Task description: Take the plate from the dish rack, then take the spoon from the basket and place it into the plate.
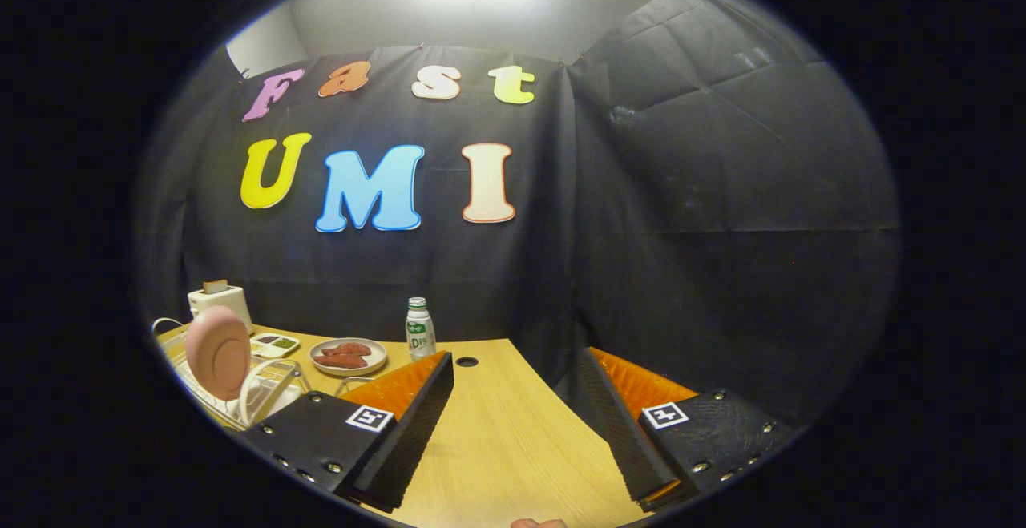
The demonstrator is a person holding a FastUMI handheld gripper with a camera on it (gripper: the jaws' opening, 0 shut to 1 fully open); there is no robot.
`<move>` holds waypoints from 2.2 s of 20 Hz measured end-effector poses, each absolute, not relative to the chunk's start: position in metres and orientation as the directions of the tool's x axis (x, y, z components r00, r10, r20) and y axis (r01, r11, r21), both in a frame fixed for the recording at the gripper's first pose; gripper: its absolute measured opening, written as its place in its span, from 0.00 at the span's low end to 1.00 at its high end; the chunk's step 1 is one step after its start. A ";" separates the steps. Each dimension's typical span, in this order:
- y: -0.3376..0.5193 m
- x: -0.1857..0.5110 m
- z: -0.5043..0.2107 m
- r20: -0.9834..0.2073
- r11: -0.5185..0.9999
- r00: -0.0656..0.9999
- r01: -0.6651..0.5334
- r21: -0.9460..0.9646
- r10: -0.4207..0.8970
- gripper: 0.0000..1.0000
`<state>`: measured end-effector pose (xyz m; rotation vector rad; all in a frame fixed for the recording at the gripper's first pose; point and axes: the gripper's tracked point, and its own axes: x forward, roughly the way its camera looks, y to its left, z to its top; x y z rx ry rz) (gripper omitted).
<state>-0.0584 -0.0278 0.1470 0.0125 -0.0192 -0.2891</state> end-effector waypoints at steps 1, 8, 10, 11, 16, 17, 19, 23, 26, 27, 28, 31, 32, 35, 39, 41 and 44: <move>-0.017 -0.065 0.152 0.001 0.960 0.960 0.279 0.022 -0.279 0.97; 0.064 -0.085 0.199 0.015 0.983 0.983 0.181 0.012 -0.181 0.97; 0.094 -0.084 0.206 -0.006 0.993 0.993 0.121 0.015 -0.121 0.97; 0.111 -0.081 0.210 -0.013 0.996 0.996 0.085 0.014 -0.085 0.97; 0.183 -0.064 0.220 -0.060 0.997 0.995 -0.079 0.017 0.080 0.97; 0.195 -0.058 0.219 -0.074 0.994 0.992 -0.102 0.031 0.104 0.97; 0.215 -0.048 0.217 -0.105 0.989 0.984 -0.140 0.054 0.145 0.97; 0.248 -0.017 0.207 -0.203 0.977 0.956 -0.199 0.082 0.212 0.97; 0.272 0.004 0.191 -0.320 0.964 0.911 -0.234 0.123 0.262 0.98; 0.280 0.012 0.186 -0.349 0.962 0.897 -0.237 0.138 0.271 0.98; 0.285 0.019 0.182 -0.383 0.960 0.881 -0.239 0.145 0.277 0.98; 0.298 0.042 0.162 -0.483 0.960 0.830 -0.234 0.152 0.279 0.98; 0.302 0.050 0.153 -0.519 0.959 0.807 -0.230 0.165 0.283 0.98; 0.312 0.067 0.132 -0.600 0.953 0.741 -0.213 0.215 0.301 0.97; 0.325 0.085 0.097 -0.709 0.952 0.635 -0.197 0.235 0.306 0.97; 0.327 0.091 0.077 -0.755 0.953 0.583 -0.190 0.234 0.301 0.92; 0.332 0.102 0.054 -0.802 0.956 0.522 -0.178 0.232 0.292 0.83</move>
